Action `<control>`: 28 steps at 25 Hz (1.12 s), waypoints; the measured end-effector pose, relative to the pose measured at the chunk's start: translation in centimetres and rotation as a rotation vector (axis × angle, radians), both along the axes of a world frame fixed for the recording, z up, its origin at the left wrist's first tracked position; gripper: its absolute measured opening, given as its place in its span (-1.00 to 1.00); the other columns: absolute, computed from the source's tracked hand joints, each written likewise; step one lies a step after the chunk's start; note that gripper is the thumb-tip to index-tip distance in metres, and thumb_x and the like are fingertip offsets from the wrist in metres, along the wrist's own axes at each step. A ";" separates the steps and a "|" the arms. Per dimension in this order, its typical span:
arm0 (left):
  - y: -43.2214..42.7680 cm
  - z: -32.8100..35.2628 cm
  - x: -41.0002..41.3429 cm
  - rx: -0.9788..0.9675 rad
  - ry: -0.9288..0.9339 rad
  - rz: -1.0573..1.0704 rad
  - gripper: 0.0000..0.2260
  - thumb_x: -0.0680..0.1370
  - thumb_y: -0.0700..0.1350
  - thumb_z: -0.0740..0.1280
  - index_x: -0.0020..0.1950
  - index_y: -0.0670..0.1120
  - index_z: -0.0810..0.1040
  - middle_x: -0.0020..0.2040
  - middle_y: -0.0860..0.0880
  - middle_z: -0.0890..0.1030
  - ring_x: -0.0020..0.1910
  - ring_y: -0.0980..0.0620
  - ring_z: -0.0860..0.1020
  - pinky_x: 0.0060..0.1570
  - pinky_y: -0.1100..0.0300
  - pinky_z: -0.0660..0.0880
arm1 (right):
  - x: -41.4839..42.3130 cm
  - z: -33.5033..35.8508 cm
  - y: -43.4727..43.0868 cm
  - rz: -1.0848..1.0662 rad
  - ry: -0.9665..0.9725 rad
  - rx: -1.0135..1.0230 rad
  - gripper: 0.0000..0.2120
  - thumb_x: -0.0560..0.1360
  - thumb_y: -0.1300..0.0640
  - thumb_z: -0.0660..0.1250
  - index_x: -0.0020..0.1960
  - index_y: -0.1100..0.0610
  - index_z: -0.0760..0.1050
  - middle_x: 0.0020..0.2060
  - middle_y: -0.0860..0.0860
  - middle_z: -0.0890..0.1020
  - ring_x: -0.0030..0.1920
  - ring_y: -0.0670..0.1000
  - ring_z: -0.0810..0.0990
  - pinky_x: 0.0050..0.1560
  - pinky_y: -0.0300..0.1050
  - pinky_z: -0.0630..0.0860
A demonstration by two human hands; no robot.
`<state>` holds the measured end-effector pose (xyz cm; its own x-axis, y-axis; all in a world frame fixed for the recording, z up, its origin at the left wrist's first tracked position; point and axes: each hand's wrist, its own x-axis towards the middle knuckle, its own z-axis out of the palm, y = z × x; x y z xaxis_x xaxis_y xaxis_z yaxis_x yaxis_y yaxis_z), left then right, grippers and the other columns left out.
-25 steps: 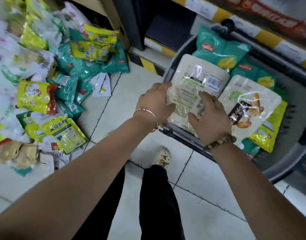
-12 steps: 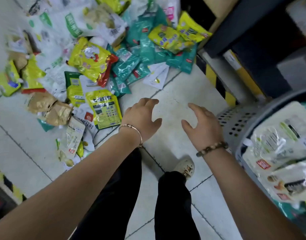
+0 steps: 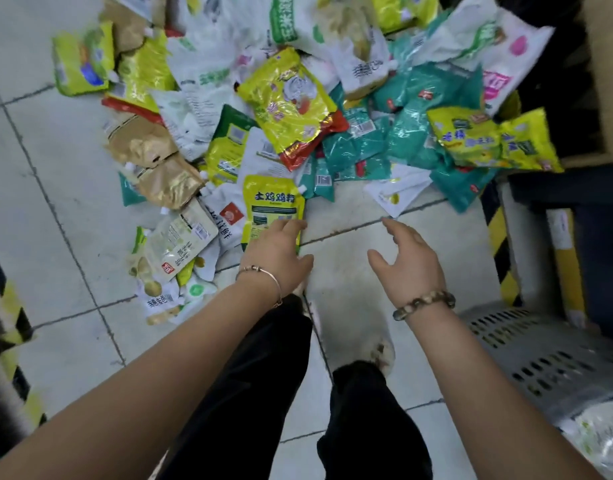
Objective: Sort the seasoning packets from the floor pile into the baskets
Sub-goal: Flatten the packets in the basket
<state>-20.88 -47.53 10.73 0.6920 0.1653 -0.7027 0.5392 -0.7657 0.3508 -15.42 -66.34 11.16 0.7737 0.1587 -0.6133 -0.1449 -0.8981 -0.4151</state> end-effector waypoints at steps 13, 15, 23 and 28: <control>6.2 -22.8 -4.9 0.045 0.148 0.346 -0.50 0.47 -0.05 0.33 0.40 0.00 0.32 0.34 -0.08 0.38 0.22 -0.13 0.45 0.15 0.01 0.44 | -0.6 -25.0 9.4 -0.089 0.230 0.063 -0.49 0.43 0.07 0.39 0.34 0.08 0.37 0.20 0.03 0.54 0.17 0.08 0.52 0.14 -0.07 0.43; 6.9 -25.6 -5.1 0.033 0.100 0.435 -0.51 0.46 -0.09 0.33 0.38 -0.02 0.35 0.31 -0.11 0.41 0.22 -0.14 0.45 0.18 0.00 0.43 | -1.3 -28.3 10.8 -0.240 0.330 0.093 -0.38 0.40 0.02 0.45 0.37 0.12 0.28 0.19 0.03 0.51 0.18 0.07 0.50 0.11 -0.10 0.42; 8.7 -29.0 -5.9 -0.226 -0.208 0.983 -0.56 0.45 -0.26 0.37 0.32 -0.13 0.41 0.19 -0.02 0.48 0.19 0.00 0.48 0.15 0.19 0.42 | -0.6 -33.7 13.5 -0.302 0.564 0.357 -0.90 0.40 0.17 0.45 -0.16 0.01 0.56 -0.13 -0.06 0.66 -0.03 0.00 0.63 0.17 0.07 0.51; 10.5 -27.9 -5.9 -0.443 -0.190 1.094 -0.38 0.43 -0.19 0.45 0.43 -0.13 0.26 0.35 -0.12 0.41 0.30 -0.01 0.42 0.23 0.11 0.41 | 1.4 -30.7 13.1 -0.325 0.611 0.538 -0.78 0.42 0.32 0.38 -0.03 0.05 0.54 -0.02 0.04 0.65 0.05 0.10 0.62 0.19 0.18 0.48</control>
<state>-26.80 -37.01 -17.15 0.4345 0.5006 -0.7487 0.7404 0.2748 0.6135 -14.04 -53.27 -19.56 0.3917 0.3749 -0.8402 -0.6947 -0.4782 -0.5373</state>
